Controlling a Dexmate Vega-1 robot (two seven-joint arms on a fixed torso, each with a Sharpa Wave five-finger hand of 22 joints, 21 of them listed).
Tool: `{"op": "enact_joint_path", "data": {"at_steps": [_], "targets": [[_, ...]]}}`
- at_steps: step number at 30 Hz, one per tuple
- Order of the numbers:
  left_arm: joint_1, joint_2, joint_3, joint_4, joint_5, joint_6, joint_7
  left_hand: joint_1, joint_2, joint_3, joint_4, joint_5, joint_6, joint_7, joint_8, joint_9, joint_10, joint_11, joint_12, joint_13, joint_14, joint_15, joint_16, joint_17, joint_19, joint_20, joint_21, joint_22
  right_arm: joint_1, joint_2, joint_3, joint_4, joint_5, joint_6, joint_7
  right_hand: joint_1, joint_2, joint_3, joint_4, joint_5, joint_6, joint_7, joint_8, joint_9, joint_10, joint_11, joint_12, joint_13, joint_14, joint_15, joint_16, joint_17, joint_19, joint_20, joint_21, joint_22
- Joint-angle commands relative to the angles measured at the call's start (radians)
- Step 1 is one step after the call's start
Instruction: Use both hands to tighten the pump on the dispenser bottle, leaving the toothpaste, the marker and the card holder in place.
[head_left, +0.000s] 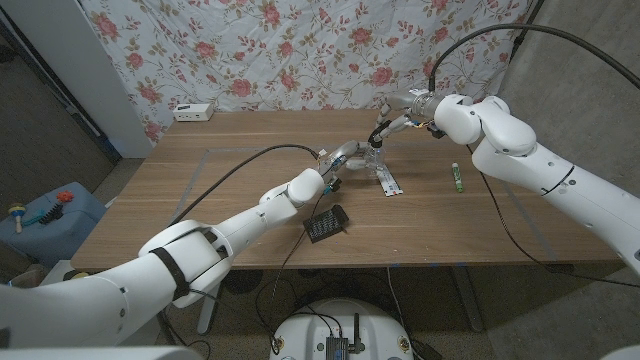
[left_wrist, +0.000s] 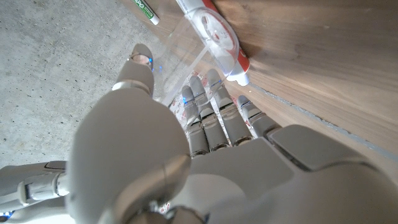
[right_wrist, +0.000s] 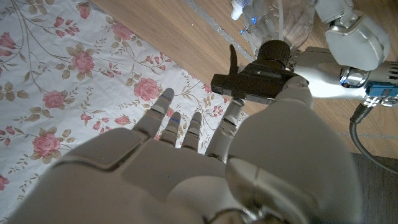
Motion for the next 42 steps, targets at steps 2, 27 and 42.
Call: {"op": "enact_joint_path", "data": {"at_steps": [2,27,42], "targets": [[0.025,0.025,-0.008,-0.061,0.007,0.029,0.004,-0.067,0.121,0.05,0.044,0.007,0.14,-0.038,0.007,0.002,0.054,-0.045,0.004,0.003,0.006,-0.075,-0.001,0.003,0.001,-0.044,0.0,0.003,-0.005,0.021,-0.011,-0.02,-0.086,-0.056,0.015,-0.013,0.001,-0.006,0.003,-0.005,0.033,-0.001,0.008,0.0,0.029,0.001,0.009,0.001,0.022,-0.002,0.01,0.001,0.016,-0.003,0.006,0.002],[0.047,0.053,-0.023,-0.11,0.008,0.043,-0.001,-0.064,0.123,0.052,0.043,0.008,0.139,-0.039,0.006,0.002,0.053,-0.044,0.003,0.003,0.005,-0.076,-0.001,0.004,0.0,-0.042,0.0,0.003,-0.015,0.072,-0.046,-0.053,-0.242,-0.147,0.089,-0.086,0.015,-0.036,0.031,-0.026,0.197,0.048,0.033,-0.002,0.143,0.02,0.022,0.0,0.118,-0.032,0.03,0.001,0.061,-0.005,0.005,0.003],[0.048,0.052,-0.028,-0.099,0.005,0.032,0.001,-0.06,0.123,0.052,0.041,0.008,0.141,-0.037,0.007,0.002,0.054,-0.046,0.003,0.004,0.005,-0.075,0.0,0.004,0.001,-0.042,0.0,0.003,-0.019,0.121,-0.082,-0.039,-0.402,-0.165,0.141,-0.095,0.032,-0.042,0.032,-0.033,0.298,0.051,0.051,-0.003,0.207,0.01,0.026,-0.002,0.175,-0.05,0.035,-0.004,0.078,-0.008,0.003,0.002]]}}
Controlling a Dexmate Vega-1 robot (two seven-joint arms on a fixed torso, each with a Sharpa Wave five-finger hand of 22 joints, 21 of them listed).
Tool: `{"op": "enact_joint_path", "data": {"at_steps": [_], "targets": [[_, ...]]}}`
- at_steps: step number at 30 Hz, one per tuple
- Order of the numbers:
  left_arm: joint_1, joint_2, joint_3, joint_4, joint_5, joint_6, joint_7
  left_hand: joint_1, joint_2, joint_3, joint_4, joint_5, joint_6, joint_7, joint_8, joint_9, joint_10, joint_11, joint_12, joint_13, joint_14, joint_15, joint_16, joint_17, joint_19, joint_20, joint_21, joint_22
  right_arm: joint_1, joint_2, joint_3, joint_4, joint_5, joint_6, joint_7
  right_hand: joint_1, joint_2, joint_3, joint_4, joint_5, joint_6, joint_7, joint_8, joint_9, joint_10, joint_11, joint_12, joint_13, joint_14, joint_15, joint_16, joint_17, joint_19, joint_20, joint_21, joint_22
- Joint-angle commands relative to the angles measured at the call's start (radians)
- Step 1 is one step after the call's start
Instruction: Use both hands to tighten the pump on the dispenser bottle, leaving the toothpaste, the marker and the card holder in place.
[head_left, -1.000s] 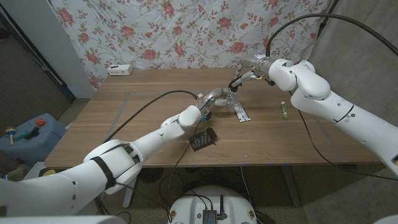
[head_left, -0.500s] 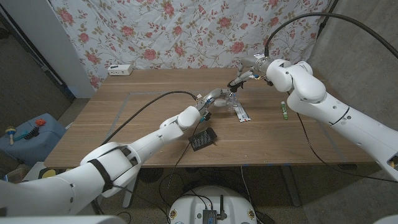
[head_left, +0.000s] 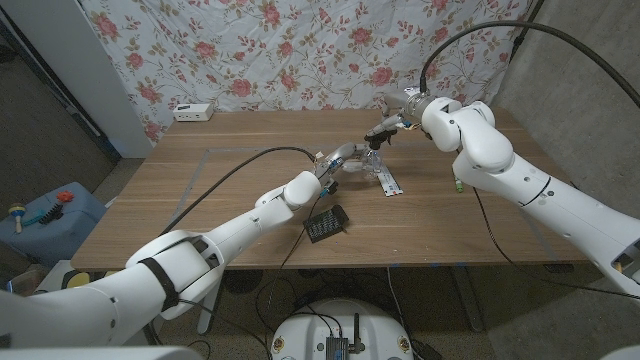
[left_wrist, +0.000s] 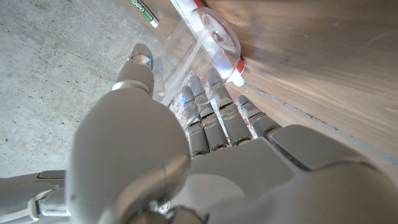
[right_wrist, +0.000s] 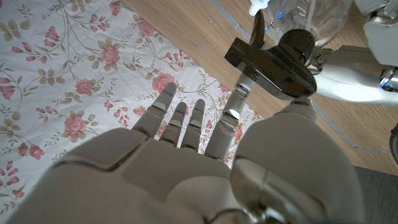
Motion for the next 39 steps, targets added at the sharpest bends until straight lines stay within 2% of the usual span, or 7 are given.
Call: {"op": "enact_joint_path", "data": {"at_steps": [1,13,18,25,28,32,39], "targets": [[0.001,0.001,-0.005,0.007,-0.005,-0.009,0.002,-0.06,0.123,0.05,0.043,0.008,0.14,-0.036,0.01,0.002,0.051,-0.04,0.007,0.002,0.005,-0.075,0.0,0.002,0.001,-0.041,0.0,0.003,-0.005,0.038,-0.029,0.011,-0.132,-0.014,0.041,0.014,-0.006,-0.006,-0.004,-0.001,0.021,0.001,0.004,0.001,0.021,-0.004,0.003,0.001,0.019,0.0,0.007,-0.002,0.015,-0.004,0.003,0.002],[-0.006,-0.006,-0.003,0.026,-0.008,-0.02,-0.003,-0.059,0.124,0.051,0.043,0.008,0.139,-0.037,0.009,0.002,0.051,-0.041,0.007,0.002,0.005,-0.076,0.0,0.001,0.001,-0.041,0.0,0.003,-0.039,0.054,0.01,0.007,-0.153,0.004,0.029,0.02,-0.001,-0.008,-0.008,-0.005,0.02,-0.005,-0.006,0.001,0.029,-0.01,-0.004,0.0,0.033,-0.003,0.004,-0.004,0.021,-0.005,0.002,0.002],[-0.009,-0.007,-0.003,0.03,-0.009,-0.022,-0.007,-0.059,0.124,0.051,0.044,0.008,0.141,-0.037,0.01,0.002,0.049,-0.039,0.006,0.002,0.004,-0.076,-0.001,0.001,0.001,-0.04,0.0,0.003,-0.056,0.06,0.034,0.003,-0.127,0.008,0.011,0.003,0.0,-0.019,-0.002,-0.011,-0.079,0.005,-0.057,0.002,0.017,0.013,-0.02,0.001,0.039,0.0,-0.003,-0.002,0.02,-0.003,-0.002,0.003],[-0.012,-0.009,-0.002,0.035,-0.01,-0.024,-0.011,-0.06,0.123,0.051,0.044,0.008,0.14,-0.039,0.009,0.002,0.051,-0.041,0.007,0.002,0.005,-0.075,-0.001,0.0,0.002,-0.04,0.0,0.003,-0.072,0.06,0.061,-0.003,-0.081,0.012,-0.023,-0.017,0.006,-0.03,0.004,-0.018,-0.166,0.008,-0.095,0.005,-0.004,0.025,-0.038,0.002,0.032,0.01,-0.015,0.001,0.013,0.001,-0.006,0.003],[-0.012,-0.009,-0.001,0.035,-0.009,-0.025,-0.01,-0.06,0.125,0.051,0.045,0.008,0.139,-0.038,0.009,0.002,0.051,-0.041,0.006,0.002,0.004,-0.076,-0.001,0.001,0.001,-0.04,0.0,0.003,-0.075,0.06,0.073,-0.008,-0.056,0.011,-0.032,-0.025,0.007,-0.034,0.006,-0.02,-0.197,0.01,-0.105,0.006,-0.009,0.022,-0.042,0.003,0.031,0.013,-0.018,0.001,0.009,0.008,-0.007,0.003],[-0.011,-0.007,-0.002,0.031,-0.009,-0.023,-0.009,-0.06,0.123,0.051,0.044,0.008,0.139,-0.04,0.009,0.002,0.051,-0.042,0.006,0.002,0.005,-0.075,-0.001,0.0,0.001,-0.04,0.0,0.003,-0.072,0.055,0.088,-0.018,-0.01,0.01,-0.022,-0.033,0.009,-0.039,0.007,-0.023,-0.246,0.013,-0.115,0.007,-0.028,0.033,-0.052,0.003,0.021,0.024,-0.027,0.002,0.001,0.02,-0.009,0.003],[-0.005,-0.002,-0.004,0.019,-0.01,-0.015,-0.009,-0.06,0.124,0.051,0.045,0.009,0.139,-0.039,0.009,0.002,0.049,-0.04,0.005,0.002,0.005,-0.074,-0.001,0.001,0.002,-0.04,0.0,0.003,-0.056,0.038,0.1,-0.035,0.065,0.003,0.013,-0.042,0.007,-0.051,-0.002,-0.031,-0.406,-0.009,-0.124,0.011,-0.091,0.044,-0.072,0.006,-0.032,0.054,-0.058,0.002,-0.037,0.045,-0.015,0.003]]}}
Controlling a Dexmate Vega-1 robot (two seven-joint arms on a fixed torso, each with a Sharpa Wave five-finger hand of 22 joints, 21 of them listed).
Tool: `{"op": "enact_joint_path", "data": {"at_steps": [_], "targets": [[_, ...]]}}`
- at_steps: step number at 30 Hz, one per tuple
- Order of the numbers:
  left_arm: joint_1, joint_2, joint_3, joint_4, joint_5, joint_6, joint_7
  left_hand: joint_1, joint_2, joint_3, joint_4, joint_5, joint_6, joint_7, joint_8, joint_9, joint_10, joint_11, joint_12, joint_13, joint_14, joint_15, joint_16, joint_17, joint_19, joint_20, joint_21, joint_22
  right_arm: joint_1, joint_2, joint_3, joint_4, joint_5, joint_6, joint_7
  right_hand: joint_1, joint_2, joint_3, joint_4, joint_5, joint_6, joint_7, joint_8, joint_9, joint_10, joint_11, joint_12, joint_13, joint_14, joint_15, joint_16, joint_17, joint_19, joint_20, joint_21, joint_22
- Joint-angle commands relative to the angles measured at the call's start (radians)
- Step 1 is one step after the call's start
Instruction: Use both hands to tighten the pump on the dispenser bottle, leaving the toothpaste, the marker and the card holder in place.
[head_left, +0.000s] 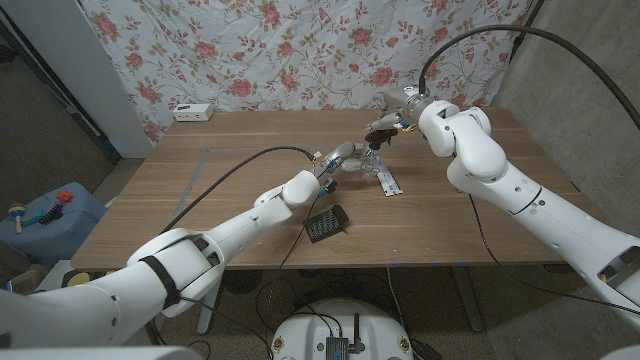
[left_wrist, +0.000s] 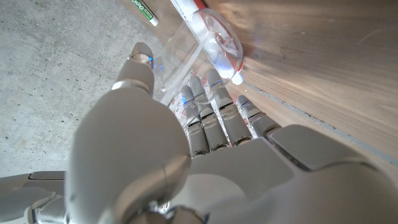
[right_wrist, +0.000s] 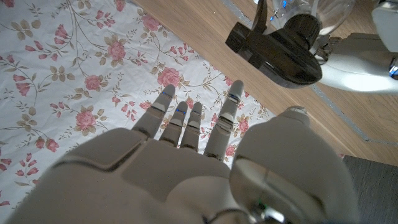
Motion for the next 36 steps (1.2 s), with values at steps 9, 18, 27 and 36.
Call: {"op": "enact_joint_path", "data": {"at_steps": [9,18,27,36], "targets": [[0.009,0.006,-0.001,-0.016,-0.002,0.011,-0.002,-0.06,0.124,0.051,0.045,0.009,0.138,-0.039,0.006,0.002,0.051,-0.041,0.004,0.003,0.004,-0.075,-0.001,0.004,0.001,-0.039,0.0,0.003,0.029,-0.054,0.037,-0.046,0.191,-0.012,0.056,0.016,-0.008,-0.014,-0.028,-0.007,-0.223,0.016,0.001,0.008,-0.109,0.011,-0.015,0.006,-0.093,0.055,-0.036,-0.001,-0.053,0.032,-0.006,0.003],[0.015,0.01,-0.003,-0.027,-0.002,0.018,0.0,-0.06,0.124,0.051,0.045,0.009,0.137,-0.039,0.005,0.002,0.051,-0.041,0.004,0.002,0.006,-0.075,-0.001,0.003,0.002,-0.038,0.0,0.003,0.073,-0.086,0.018,-0.056,0.248,-0.024,0.114,0.039,0.0,-0.003,-0.05,-0.012,-0.329,0.026,0.003,0.01,-0.182,0.025,-0.016,0.008,-0.163,0.09,-0.044,-0.002,-0.115,0.042,-0.015,0.003],[0.02,0.013,-0.004,-0.037,-0.002,0.023,0.002,-0.06,0.124,0.052,0.045,0.009,0.136,-0.039,0.005,0.003,0.051,-0.04,0.003,0.003,0.004,-0.073,-0.002,0.003,0.002,-0.036,0.0,0.003,0.119,-0.096,-0.012,-0.052,0.281,-0.046,0.164,0.082,0.0,0.014,-0.083,-0.026,-0.407,0.049,0.004,0.009,-0.24,0.038,-0.015,0.008,-0.213,0.116,-0.045,-0.003,-0.151,0.052,-0.01,0.002],[0.018,0.012,-0.004,-0.032,-0.002,0.02,0.001,-0.06,0.124,0.051,0.045,0.009,0.136,-0.039,0.004,0.003,0.051,-0.04,0.003,0.003,0.006,-0.075,-0.001,0.003,0.002,-0.038,0.0,0.003,0.151,-0.091,-0.072,-0.066,0.239,-0.108,0.223,0.12,-0.007,0.028,-0.112,-0.052,-0.462,0.075,0.007,0.012,-0.284,0.053,-0.014,0.009,-0.236,0.133,-0.041,-0.004,-0.164,0.066,-0.007,0.002]]}}
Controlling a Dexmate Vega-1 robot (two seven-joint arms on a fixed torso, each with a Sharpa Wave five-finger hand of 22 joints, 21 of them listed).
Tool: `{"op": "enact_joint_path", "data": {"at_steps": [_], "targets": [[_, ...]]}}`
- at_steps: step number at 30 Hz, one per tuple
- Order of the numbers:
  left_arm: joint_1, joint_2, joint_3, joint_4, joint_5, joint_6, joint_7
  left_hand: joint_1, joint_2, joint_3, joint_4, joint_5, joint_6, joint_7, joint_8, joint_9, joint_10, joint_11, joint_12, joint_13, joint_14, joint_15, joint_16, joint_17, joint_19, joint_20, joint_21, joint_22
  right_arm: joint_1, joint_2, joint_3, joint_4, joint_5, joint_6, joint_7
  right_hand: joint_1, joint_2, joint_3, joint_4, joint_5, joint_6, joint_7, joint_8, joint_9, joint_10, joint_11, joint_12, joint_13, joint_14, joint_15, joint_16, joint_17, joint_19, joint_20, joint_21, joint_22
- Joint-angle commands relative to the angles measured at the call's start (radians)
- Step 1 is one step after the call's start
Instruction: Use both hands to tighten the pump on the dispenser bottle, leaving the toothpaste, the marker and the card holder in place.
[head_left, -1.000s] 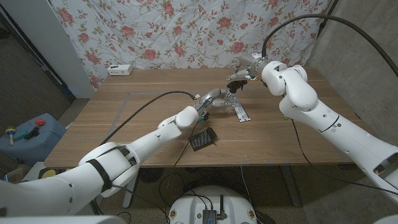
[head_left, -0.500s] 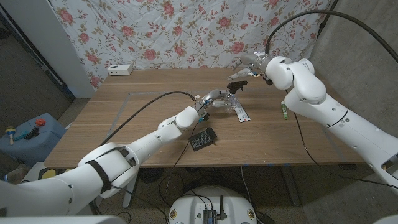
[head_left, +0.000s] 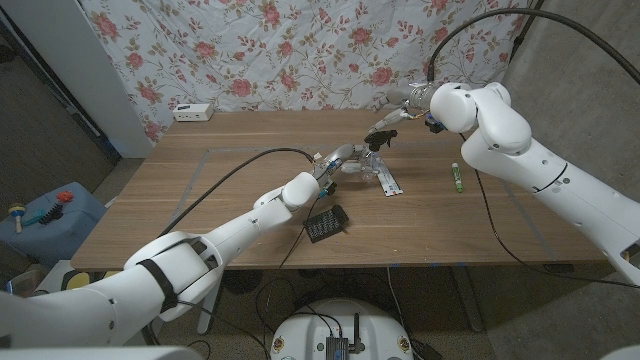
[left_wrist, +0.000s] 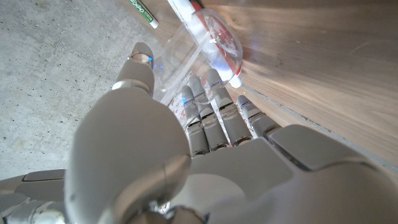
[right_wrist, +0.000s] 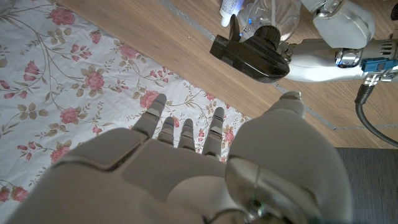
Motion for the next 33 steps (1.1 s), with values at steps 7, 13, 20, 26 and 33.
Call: {"op": "enact_joint_path", "data": {"at_steps": [7,13,20,26,33], "targets": [[-0.006,-0.006,0.001,0.015,0.0,-0.009,-0.001,-0.06,0.124,0.051,0.045,0.009,0.137,-0.038,0.004,0.003,0.051,-0.039,0.004,0.003,0.004,-0.075,-0.002,0.002,0.002,-0.038,0.0,0.003,0.051,0.013,-0.115,-0.017,-0.137,-0.098,0.086,0.03,-0.008,0.003,-0.025,-0.019,-0.003,0.03,0.024,0.007,-0.014,0.016,0.008,0.005,-0.005,0.011,0.005,-0.002,0.0,0.013,0.008,0.001],[-0.009,-0.005,0.0,0.013,0.001,-0.007,-0.001,-0.06,0.124,0.051,0.045,0.009,0.137,-0.039,0.004,0.003,0.05,-0.039,0.004,0.004,0.003,-0.074,-0.001,0.003,0.002,-0.038,0.0,0.003,0.038,0.028,-0.123,-0.01,-0.198,-0.099,0.093,0.032,-0.014,0.004,-0.03,-0.029,0.018,0.046,0.038,0.012,0.003,0.021,0.018,0.006,0.012,0.009,0.014,-0.001,0.013,0.014,0.013,0.001],[-0.011,-0.007,0.001,0.013,0.0,-0.004,-0.004,-0.059,0.124,0.051,0.045,0.009,0.137,-0.039,0.004,0.003,0.051,-0.04,0.004,0.003,0.005,-0.074,-0.001,0.003,0.003,-0.038,0.0,0.003,0.025,0.051,-0.125,-0.002,-0.271,-0.095,0.115,0.034,-0.015,0.006,-0.034,-0.036,0.037,0.05,0.05,0.017,0.016,0.022,0.024,0.007,0.027,0.006,0.02,-0.001,0.025,0.011,0.017,0.001],[-0.017,-0.016,0.004,0.03,-0.001,-0.013,-0.005,-0.061,0.124,0.051,0.046,0.009,0.135,-0.038,0.003,0.003,0.05,-0.04,0.004,0.003,0.005,-0.074,-0.001,0.003,0.002,-0.038,0.0,0.003,0.01,0.077,-0.118,0.009,-0.321,-0.095,0.13,0.036,-0.017,0.008,-0.039,-0.044,0.061,0.061,0.064,0.024,0.03,0.025,0.029,0.007,0.043,0.006,0.025,-0.001,0.039,0.008,0.02,0.002],[-0.02,-0.019,0.006,0.034,-0.002,-0.009,-0.008,-0.06,0.123,0.051,0.045,0.009,0.137,-0.038,0.004,0.003,0.051,-0.04,0.004,0.004,0.006,-0.075,0.0,0.003,0.002,-0.037,0.0,0.003,-0.015,0.106,-0.106,0.021,-0.369,-0.096,0.134,0.038,-0.013,0.015,-0.044,-0.058,0.115,0.068,0.093,0.035,0.067,0.028,0.039,0.008,0.075,0.0,0.034,0.001,0.057,0.007,0.022,0.002]]}}
